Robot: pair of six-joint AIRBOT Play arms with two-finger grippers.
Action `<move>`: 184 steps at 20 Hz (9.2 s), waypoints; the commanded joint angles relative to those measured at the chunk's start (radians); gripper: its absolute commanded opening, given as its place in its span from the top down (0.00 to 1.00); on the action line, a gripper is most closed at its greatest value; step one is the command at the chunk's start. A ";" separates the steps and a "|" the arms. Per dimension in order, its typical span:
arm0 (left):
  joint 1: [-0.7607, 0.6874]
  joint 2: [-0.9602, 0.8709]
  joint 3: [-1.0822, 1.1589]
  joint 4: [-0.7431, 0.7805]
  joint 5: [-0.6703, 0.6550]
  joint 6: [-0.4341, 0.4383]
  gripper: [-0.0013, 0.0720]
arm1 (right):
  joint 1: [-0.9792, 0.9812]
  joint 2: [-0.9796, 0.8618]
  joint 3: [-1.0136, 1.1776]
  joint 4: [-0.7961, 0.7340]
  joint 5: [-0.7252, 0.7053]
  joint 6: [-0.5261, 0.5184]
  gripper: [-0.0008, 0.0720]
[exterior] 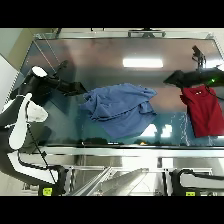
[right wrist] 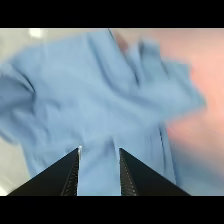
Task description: Fold the shirts.
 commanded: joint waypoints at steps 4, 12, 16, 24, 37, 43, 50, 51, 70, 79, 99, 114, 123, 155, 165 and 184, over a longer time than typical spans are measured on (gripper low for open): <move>0.045 -0.120 0.021 -0.032 -0.137 0.103 0.03 | 0.062 0.399 -0.649 -0.060 -0.113 0.093 0.26; -0.078 -0.191 0.022 -0.154 -0.172 0.191 0.03 | 0.478 0.362 -1.014 0.302 -0.621 0.107 0.26; -0.085 -0.192 0.022 -0.146 -0.190 0.196 0.03 | 0.555 0.185 -0.978 0.442 -0.667 0.065 0.27; -0.070 -0.192 0.022 -0.149 -0.197 0.200 0.95 | 0.559 0.110 -0.788 0.563 -0.620 -0.128 0.97; 0.315 0.642 0.035 -0.830 -0.121 0.295 0.95 | -0.185 0.727 -0.164 0.687 -0.041 -0.137 0.97; 0.518 0.900 0.301 -0.817 -0.051 0.290 0.95 | -0.283 0.852 -0.015 0.661 -0.091 -0.137 0.97; 0.308 0.607 0.278 -0.633 -0.152 0.213 0.95 | -0.154 0.648 -0.105 0.489 -0.060 -0.104 0.97; 0.220 0.536 0.243 -0.546 -0.127 0.229 0.95 | -0.102 0.605 -0.140 0.431 -0.084 -0.105 0.97; 0.130 -0.326 0.601 -0.231 -0.186 0.039 0.52 | -0.061 -0.077 -0.114 0.120 -0.406 -0.163 0.42; 0.307 0.092 -0.186 0.127 -0.207 -0.062 0.52 | -0.375 0.171 -0.482 -0.040 -0.198 -0.216 0.42; 0.358 0.040 -0.620 -0.203 -0.114 0.244 0.95 | -0.383 0.066 -0.564 -0.049 -0.089 -0.255 0.30; 0.358 0.074 -0.608 -0.267 -0.161 0.242 0.95 | -0.201 -0.116 -0.581 -0.019 0.015 -0.287 0.81; 0.358 0.500 -0.146 -0.921 -0.416 0.280 0.95 | -0.203 0.374 -0.105 0.390 0.025 -0.337 0.97; 0.110 -0.113 0.161 -0.215 0.134 0.221 0.95 | -0.077 -0.145 -0.225 0.248 -0.449 -0.369 0.97; 0.107 -0.052 0.235 0.066 -0.156 -0.060 0.95 | -0.077 -0.171 -0.008 -0.051 -0.072 -0.152 0.97; 0.051 0.020 -0.184 0.237 0.137 -0.190 0.96 | 0.029 -0.203 -0.097 -0.375 -0.178 0.162 0.97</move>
